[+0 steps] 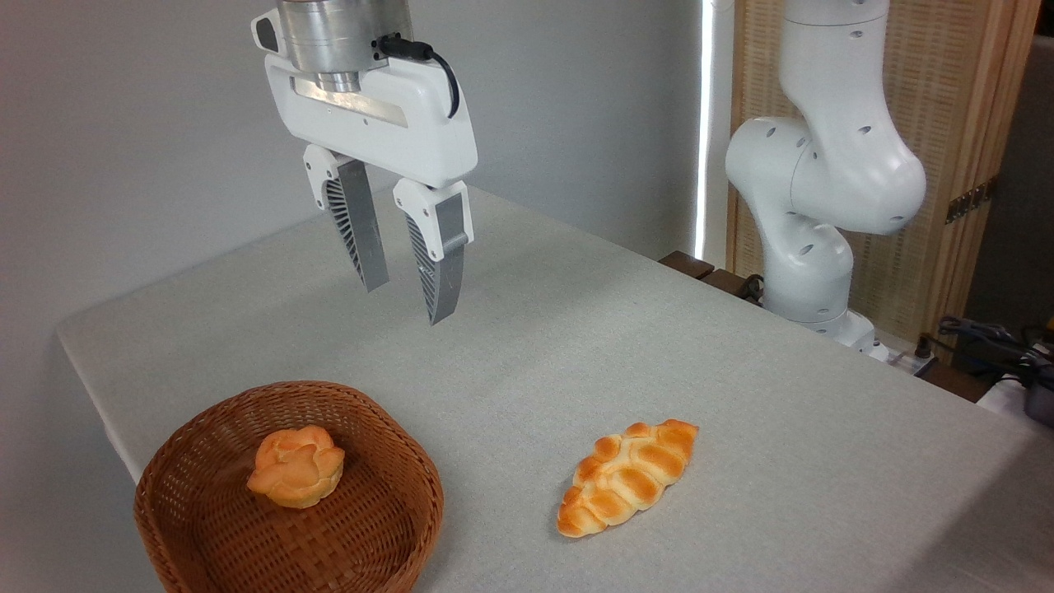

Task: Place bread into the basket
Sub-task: 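Move the open gripper toward the braided bread roll on the table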

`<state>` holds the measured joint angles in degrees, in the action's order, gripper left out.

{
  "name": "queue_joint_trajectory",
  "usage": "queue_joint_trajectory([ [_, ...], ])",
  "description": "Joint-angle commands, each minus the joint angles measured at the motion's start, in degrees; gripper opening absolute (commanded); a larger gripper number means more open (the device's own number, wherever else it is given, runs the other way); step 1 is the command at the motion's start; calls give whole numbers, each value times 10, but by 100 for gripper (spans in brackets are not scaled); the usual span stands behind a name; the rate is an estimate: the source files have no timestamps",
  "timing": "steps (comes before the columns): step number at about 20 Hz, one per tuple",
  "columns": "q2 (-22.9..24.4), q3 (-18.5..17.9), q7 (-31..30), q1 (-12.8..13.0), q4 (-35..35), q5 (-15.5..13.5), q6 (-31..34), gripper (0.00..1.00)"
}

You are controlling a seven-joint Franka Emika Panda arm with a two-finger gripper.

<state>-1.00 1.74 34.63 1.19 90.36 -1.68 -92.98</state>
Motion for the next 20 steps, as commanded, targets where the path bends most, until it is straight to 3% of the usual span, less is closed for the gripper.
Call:
queue_joint_trajectory([
  [1, 9, -13, -4, 3, 14, 0, 1, 100],
  [12, 11, -21, -3, 3, 17, 0, -4, 100],
  [14, 35, -24, 1, 3, 61, 4, -34, 100],
  [17, 99, -46, 13, 0, 182, 6, -128, 100],
  [20, 127, -48, 86, -16, 239, 10, -135, 100],
])
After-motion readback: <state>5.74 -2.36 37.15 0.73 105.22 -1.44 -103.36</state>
